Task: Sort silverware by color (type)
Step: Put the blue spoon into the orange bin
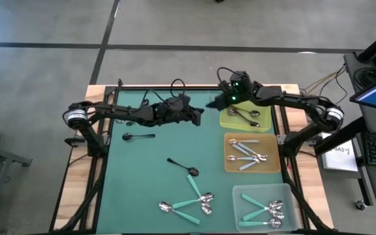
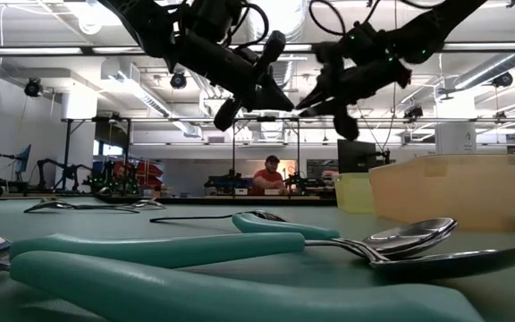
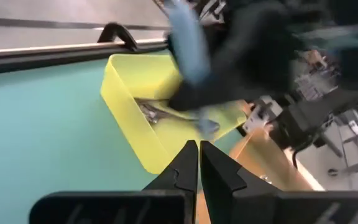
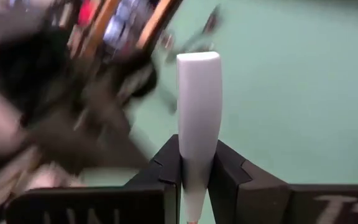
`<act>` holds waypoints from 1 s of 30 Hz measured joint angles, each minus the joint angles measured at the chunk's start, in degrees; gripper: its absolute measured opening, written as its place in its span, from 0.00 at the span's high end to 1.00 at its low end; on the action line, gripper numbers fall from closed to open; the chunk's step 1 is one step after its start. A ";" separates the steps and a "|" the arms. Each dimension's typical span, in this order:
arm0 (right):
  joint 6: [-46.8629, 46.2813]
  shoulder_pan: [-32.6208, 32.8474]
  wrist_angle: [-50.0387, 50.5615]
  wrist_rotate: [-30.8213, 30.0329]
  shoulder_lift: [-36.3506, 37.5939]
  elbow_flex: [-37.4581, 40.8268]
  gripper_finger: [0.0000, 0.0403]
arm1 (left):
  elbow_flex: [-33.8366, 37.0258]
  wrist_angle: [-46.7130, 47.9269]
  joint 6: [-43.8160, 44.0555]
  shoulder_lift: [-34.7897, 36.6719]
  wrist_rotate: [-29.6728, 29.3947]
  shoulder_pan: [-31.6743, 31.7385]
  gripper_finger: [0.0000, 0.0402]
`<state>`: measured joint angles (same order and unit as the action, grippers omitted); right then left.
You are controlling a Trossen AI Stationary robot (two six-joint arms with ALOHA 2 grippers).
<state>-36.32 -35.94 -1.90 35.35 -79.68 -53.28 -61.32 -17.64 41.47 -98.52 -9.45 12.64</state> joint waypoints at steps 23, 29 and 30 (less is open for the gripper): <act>19.61 9.21 61.72 -18.19 14.15 1.31 0.91 | 0.04 47.86 -9.41 7.54 -2.41 1.11 1.00; 16.53 13.42 61.52 -18.43 14.01 2.33 0.73 | 0.07 72.97 -17.60 8.20 -1.58 0.15 1.00; 16.46 13.75 61.53 -18.43 14.01 2.39 0.69 | 0.10 75.76 -19.27 8.21 -1.55 0.13 1.00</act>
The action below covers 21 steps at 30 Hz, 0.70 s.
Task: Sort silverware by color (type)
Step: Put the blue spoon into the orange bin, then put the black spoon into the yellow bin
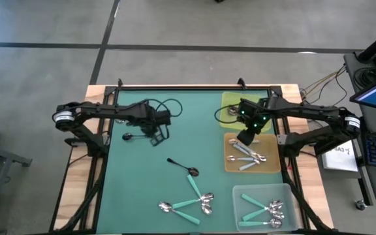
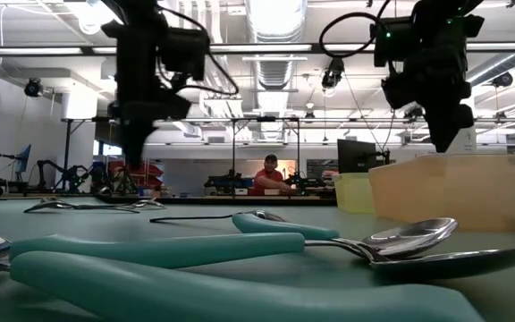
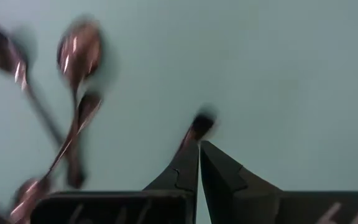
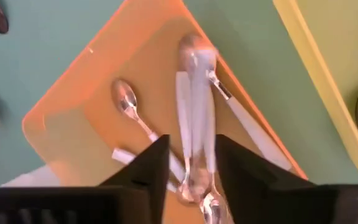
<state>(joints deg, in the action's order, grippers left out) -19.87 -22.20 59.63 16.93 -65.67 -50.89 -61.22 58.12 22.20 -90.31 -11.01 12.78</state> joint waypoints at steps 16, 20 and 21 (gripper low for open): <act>-6.11 1.60 -0.15 -0.04 0.00 0.04 0.56 | 10.02 2.45 -18.18 -0.75 2.58 0.17 0.80; -6.40 1.60 -0.39 -0.35 0.00 0.04 0.57 | 14.55 -3.51 -20.84 -0.71 2.54 0.24 0.72; -6.56 1.60 -0.40 -0.48 0.00 0.04 0.57 | 15.66 -5.25 -21.48 -0.66 2.42 0.24 0.71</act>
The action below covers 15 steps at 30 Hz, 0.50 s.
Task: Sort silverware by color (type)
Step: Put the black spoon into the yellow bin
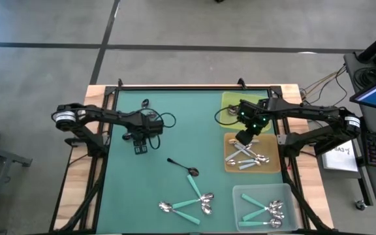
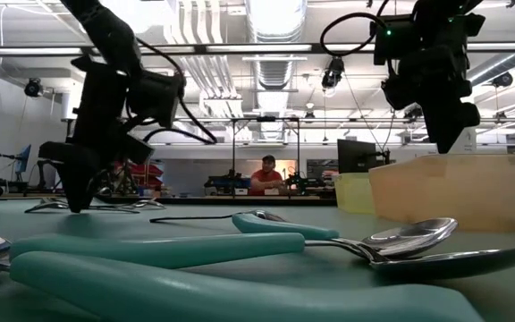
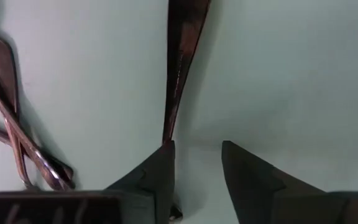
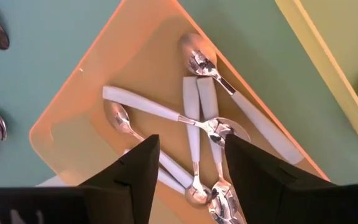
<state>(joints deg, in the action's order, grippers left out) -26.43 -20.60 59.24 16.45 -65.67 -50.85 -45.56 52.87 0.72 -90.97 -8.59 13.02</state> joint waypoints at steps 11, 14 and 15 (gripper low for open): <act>-0.18 0.00 -2.07 -0.04 -0.02 0.03 0.58 | -1.54 -2.49 -2.08 2.77 -0.54 0.26 0.67; -0.18 0.00 -3.21 -0.04 -0.02 0.04 0.58 | -1.53 -2.84 -2.39 4.24 -0.75 0.43 0.67; -0.18 0.00 -3.17 -0.06 -0.02 0.04 0.58 | -1.52 -2.70 -2.40 4.71 -0.82 0.57 0.67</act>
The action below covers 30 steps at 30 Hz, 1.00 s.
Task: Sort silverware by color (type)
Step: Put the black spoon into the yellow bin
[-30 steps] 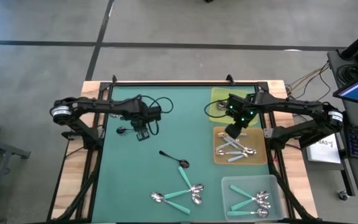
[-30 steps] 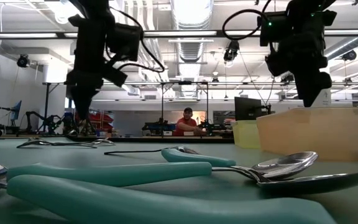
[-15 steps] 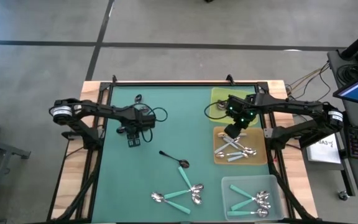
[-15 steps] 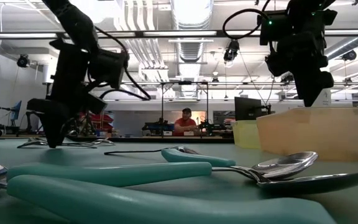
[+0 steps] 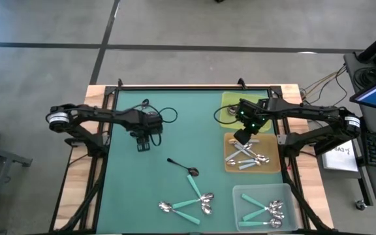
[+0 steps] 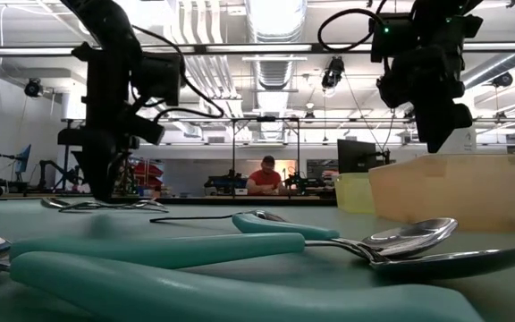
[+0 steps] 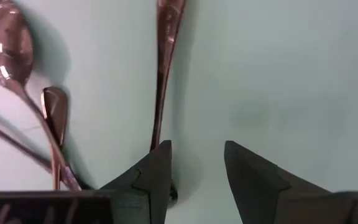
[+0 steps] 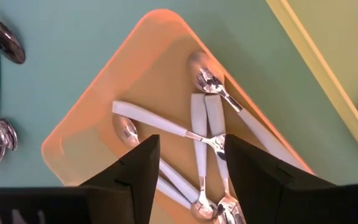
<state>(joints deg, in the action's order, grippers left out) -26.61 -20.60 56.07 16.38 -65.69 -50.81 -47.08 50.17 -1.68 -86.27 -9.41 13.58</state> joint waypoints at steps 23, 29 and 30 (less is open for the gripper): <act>2.16 -0.02 -4.58 -0.46 0.00 1.46 0.60 | 1.62 -4.61 -1.03 -8.04 4.98 13.14 0.69; 3.28 -0.02 -4.57 -6.38 0.00 1.46 0.62 | -0.25 -3.54 1.99 -8.71 7.48 13.05 0.90; 3.26 -0.02 -4.55 -7.17 0.00 1.46 0.62 | -0.83 -3.18 3.08 -8.81 8.10 13.06 0.95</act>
<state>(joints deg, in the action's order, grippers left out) -23.35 -20.62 51.53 9.21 -65.69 -49.34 -47.91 46.99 1.40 -95.08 -1.31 26.64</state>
